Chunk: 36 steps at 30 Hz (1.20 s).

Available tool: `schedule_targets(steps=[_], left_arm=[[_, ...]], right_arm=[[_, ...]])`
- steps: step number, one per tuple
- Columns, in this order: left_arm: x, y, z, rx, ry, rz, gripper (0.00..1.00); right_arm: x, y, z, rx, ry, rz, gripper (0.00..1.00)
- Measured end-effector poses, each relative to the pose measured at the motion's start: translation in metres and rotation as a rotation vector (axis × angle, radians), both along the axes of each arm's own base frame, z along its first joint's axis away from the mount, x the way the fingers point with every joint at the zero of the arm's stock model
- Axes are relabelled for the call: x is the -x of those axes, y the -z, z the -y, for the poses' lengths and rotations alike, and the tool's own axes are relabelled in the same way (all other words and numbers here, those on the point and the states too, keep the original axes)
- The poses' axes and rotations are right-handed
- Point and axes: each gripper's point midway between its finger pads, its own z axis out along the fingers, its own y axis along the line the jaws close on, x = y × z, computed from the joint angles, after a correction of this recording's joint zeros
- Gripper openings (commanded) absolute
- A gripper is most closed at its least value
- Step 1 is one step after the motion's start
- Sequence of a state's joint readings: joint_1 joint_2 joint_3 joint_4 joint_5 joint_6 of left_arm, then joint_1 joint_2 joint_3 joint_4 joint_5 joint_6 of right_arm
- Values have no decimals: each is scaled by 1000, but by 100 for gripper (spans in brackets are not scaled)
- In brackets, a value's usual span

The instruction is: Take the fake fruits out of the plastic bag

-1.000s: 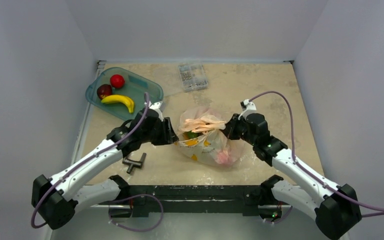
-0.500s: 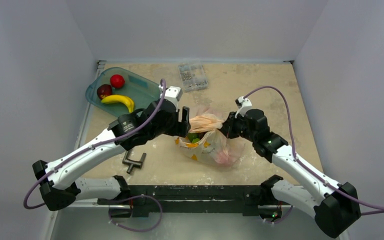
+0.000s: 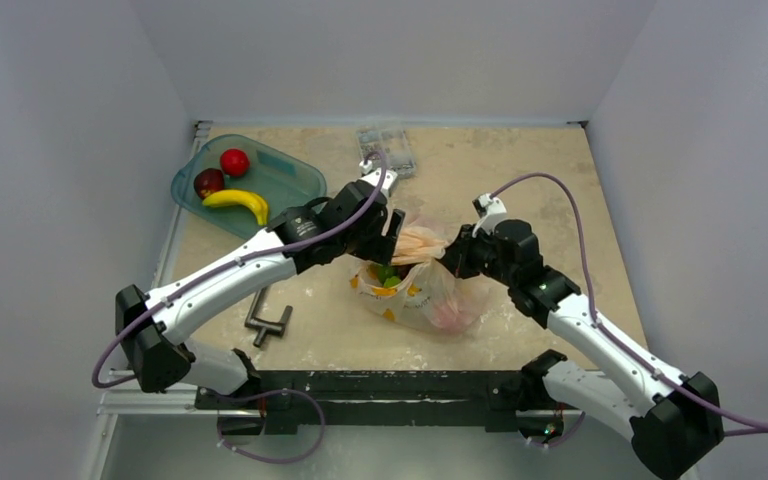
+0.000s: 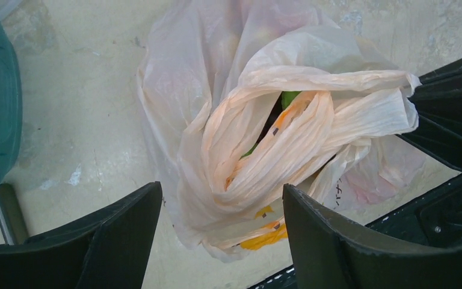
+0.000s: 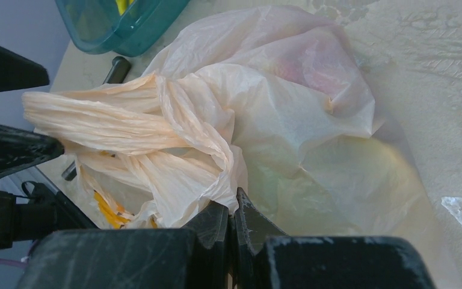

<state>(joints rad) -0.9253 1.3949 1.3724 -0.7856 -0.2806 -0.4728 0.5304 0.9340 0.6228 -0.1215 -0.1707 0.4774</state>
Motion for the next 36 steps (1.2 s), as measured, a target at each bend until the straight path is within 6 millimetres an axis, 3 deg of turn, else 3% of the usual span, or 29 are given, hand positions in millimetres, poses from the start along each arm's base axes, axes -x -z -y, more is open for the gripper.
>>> schedule_targets(steps=[1, 6, 7, 11, 14, 21, 24, 31, 36], left_arm=[[-3, 2, 2, 5, 3, -5, 62], [-20, 14, -2, 74, -15, -32, 4], [-22, 18, -4, 81, -15, -40, 0], [-28, 33, -19, 90, -36, -67, 0], [-21, 36, -29, 104, -52, -53, 0], [11, 12, -62, 259, -130, 40, 0], [21, 12, -63, 317, -129, 34, 0], [35, 40, -56, 358, -128, -68, 0], [34, 41, -50, 372, -116, -80, 0]], right_arm=[[1, -2, 0, -4, 0, 5, 0], [4, -4, 3, -2, 5, 8, 0], [4, -2, 5, 6, 14, 2, 0], [2, 4, 12, 24, 66, -24, 0], [-1, 8, 20, 35, 126, -43, 0], [-10, 14, 40, 65, 278, -59, 7], [-10, 12, 42, 73, 275, -48, 18], [-3, 5, 38, 141, 154, -11, 62], [13, -32, 24, 116, 28, 81, 72]])
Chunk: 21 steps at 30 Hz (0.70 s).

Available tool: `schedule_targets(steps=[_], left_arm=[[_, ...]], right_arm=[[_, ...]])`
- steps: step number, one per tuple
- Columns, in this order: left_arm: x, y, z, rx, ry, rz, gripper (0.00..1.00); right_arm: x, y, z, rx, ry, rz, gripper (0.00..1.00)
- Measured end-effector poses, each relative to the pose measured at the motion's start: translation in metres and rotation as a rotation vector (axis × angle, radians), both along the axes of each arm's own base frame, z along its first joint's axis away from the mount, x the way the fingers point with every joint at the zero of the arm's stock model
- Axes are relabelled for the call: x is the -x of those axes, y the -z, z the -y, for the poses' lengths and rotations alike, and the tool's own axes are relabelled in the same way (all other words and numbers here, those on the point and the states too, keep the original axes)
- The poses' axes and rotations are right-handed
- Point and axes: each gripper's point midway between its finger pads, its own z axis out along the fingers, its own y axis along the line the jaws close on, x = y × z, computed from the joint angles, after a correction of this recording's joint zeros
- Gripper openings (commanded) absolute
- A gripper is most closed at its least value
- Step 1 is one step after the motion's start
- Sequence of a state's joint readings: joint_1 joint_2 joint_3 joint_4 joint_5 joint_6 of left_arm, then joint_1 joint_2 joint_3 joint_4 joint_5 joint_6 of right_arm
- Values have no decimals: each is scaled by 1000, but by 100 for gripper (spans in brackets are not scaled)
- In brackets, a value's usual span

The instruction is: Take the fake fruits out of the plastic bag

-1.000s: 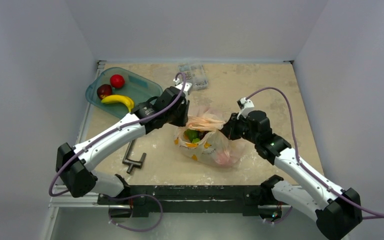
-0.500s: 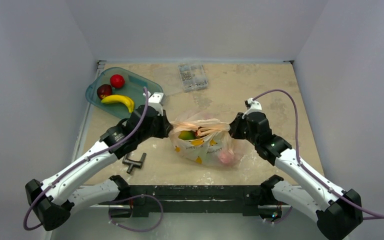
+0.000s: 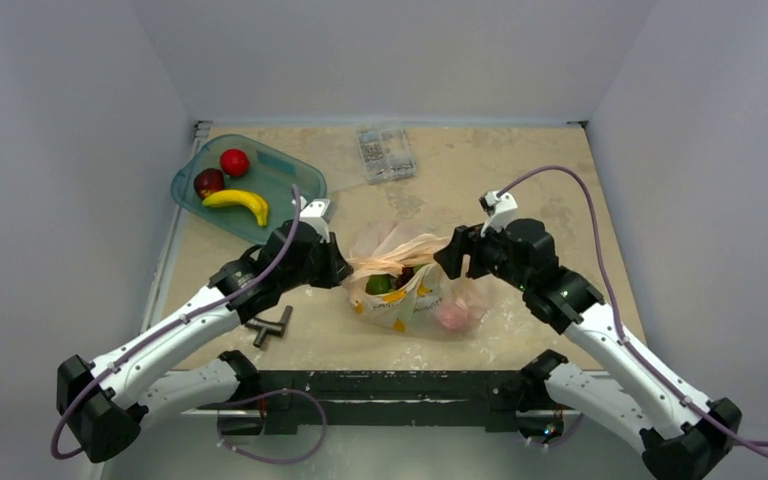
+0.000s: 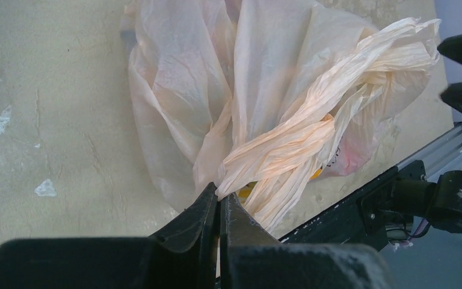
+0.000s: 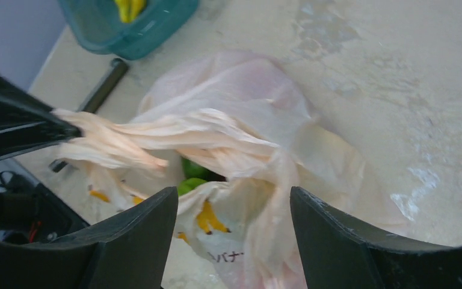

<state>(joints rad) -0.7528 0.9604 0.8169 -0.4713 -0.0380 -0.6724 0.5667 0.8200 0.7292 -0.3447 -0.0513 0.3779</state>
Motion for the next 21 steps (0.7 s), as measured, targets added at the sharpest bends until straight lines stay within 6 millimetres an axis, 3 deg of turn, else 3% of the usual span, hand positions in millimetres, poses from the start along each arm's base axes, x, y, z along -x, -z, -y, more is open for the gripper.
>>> schedule_targets(steps=[6, 7, 10, 12, 16, 21], left_arm=[[-1, 2, 2, -5, 4, -11, 0], [-2, 0, 3, -3, 4, -8, 0], [-4, -9, 4, 5, 1, 5, 0], [-5, -15, 4, 5, -2, 11, 0], [-13, -31, 4, -9, -24, 26, 0], [-22, -43, 3, -26, -54, 40, 0]], right_arm=[[32, -59, -54, -35, -238, 129, 72], [36, -63, -63, -32, -272, 138, 68], [34, -59, -78, 4, -316, 141, 37], [27, -48, -82, 49, -320, 128, 29], [11, -21, -88, 149, -317, 90, 31], [-4, -2, -83, 271, -255, 108, 54]])
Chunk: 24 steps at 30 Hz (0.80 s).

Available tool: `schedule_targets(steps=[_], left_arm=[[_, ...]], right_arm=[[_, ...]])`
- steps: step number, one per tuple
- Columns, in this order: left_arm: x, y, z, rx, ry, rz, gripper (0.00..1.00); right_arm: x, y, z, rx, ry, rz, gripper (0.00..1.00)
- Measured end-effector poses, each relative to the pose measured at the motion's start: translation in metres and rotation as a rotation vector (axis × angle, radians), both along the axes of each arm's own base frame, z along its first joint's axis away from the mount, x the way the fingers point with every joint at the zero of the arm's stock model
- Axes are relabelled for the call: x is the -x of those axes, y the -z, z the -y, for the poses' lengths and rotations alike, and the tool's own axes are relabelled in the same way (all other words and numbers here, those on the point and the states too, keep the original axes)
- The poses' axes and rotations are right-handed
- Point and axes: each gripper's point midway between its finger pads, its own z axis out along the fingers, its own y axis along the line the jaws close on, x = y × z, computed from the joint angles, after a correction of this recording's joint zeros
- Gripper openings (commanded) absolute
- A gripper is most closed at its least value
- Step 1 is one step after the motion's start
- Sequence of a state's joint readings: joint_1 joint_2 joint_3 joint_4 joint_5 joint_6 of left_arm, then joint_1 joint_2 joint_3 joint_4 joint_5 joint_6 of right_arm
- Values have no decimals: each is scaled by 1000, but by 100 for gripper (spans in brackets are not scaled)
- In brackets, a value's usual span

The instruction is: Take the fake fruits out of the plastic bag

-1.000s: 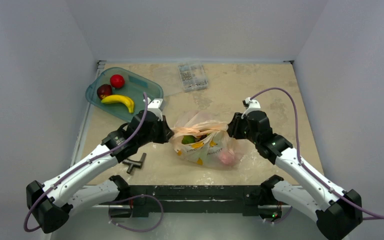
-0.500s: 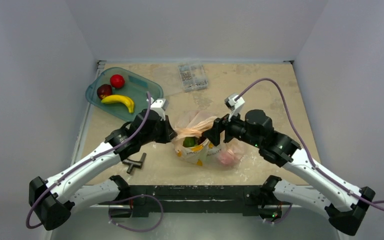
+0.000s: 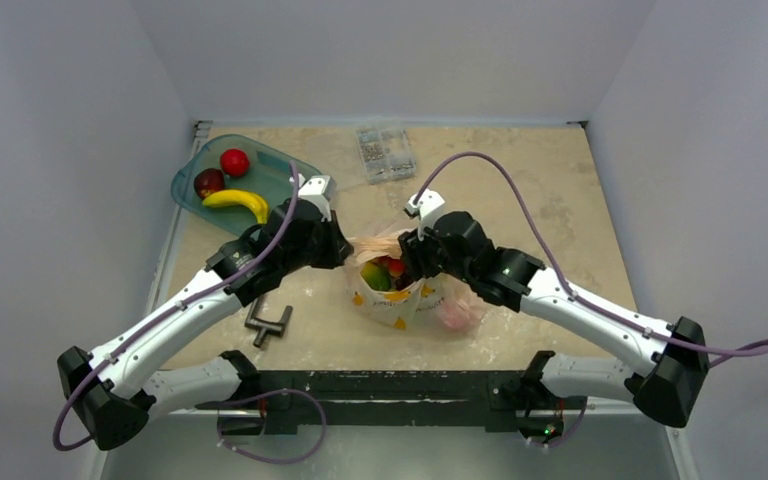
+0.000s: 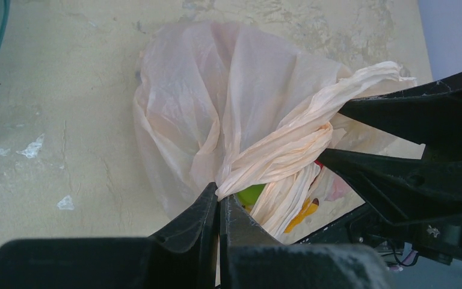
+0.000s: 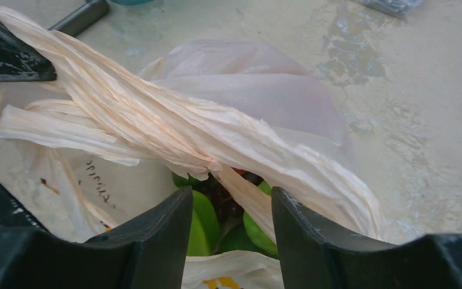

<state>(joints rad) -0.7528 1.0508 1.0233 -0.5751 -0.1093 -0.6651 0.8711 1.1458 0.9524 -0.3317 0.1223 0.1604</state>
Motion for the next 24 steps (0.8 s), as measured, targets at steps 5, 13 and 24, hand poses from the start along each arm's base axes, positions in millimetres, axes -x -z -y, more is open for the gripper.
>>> schedule_targets(steps=[5, 13, 24], left_arm=[[2, 3, -2, -11, 0, -12, 0], [3, 4, -4, -23, 0, -16, 0], [0, 5, -10, -40, -38, -14, 0]], right_arm=[[-3, 8, -1, 122, 82, 116, 76], [-15, 44, 4, 406, 213, 253, 84], [-31, 36, 44, 496, 459, 393, 4]])
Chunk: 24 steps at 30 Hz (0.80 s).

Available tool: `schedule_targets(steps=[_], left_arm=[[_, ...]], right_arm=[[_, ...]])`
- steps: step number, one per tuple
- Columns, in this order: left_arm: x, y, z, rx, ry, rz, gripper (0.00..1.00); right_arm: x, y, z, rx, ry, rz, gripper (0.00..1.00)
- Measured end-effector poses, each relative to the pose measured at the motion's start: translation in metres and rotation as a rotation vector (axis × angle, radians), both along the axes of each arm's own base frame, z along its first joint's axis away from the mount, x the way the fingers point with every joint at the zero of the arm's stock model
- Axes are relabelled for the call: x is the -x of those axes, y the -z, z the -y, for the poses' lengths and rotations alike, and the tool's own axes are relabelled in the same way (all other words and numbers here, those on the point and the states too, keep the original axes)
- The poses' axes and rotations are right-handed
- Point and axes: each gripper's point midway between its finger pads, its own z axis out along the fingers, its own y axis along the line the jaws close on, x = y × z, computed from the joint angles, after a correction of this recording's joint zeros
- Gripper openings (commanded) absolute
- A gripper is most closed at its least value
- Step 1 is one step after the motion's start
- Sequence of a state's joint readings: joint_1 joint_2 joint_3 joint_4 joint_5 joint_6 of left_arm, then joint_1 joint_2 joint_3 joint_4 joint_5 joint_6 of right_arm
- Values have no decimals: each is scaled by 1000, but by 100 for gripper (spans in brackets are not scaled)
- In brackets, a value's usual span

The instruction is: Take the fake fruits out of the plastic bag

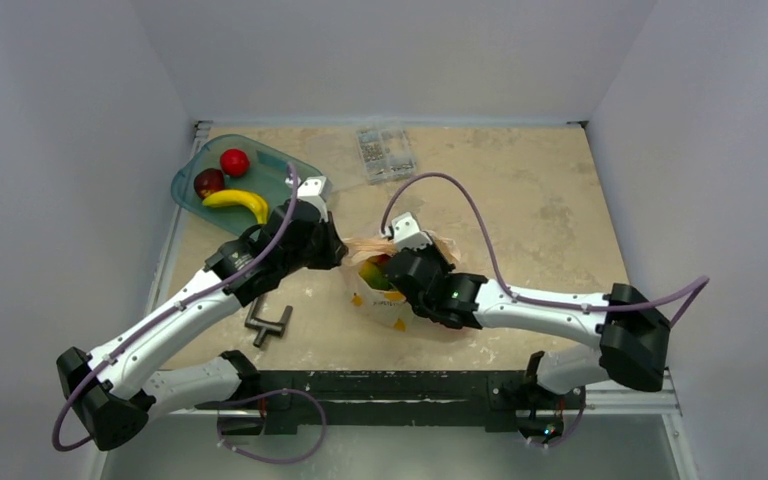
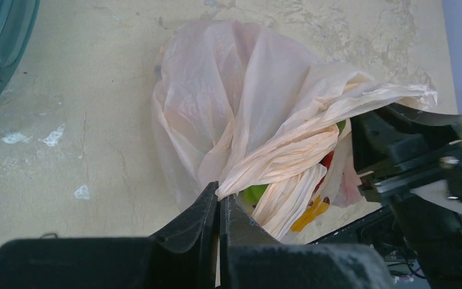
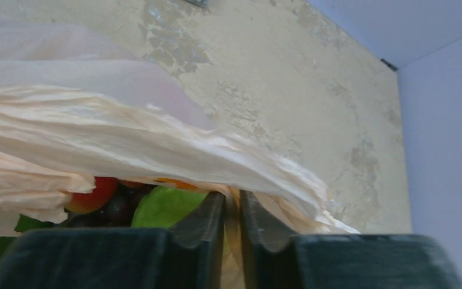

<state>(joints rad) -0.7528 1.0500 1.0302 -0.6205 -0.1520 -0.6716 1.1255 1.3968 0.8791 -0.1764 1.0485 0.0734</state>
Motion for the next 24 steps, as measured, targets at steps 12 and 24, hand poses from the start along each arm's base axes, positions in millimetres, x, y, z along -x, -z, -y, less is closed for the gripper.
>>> schedule_targets(steps=[12, 24], left_arm=[[3, 2, -11, 80, -93, -13, 0], [-38, -17, -2, 357, -106, -108, 0]], right_arm=[[28, -105, -4, -744, -196, 36, 0], [-9, -160, 27, -1095, -277, -67, 0]])
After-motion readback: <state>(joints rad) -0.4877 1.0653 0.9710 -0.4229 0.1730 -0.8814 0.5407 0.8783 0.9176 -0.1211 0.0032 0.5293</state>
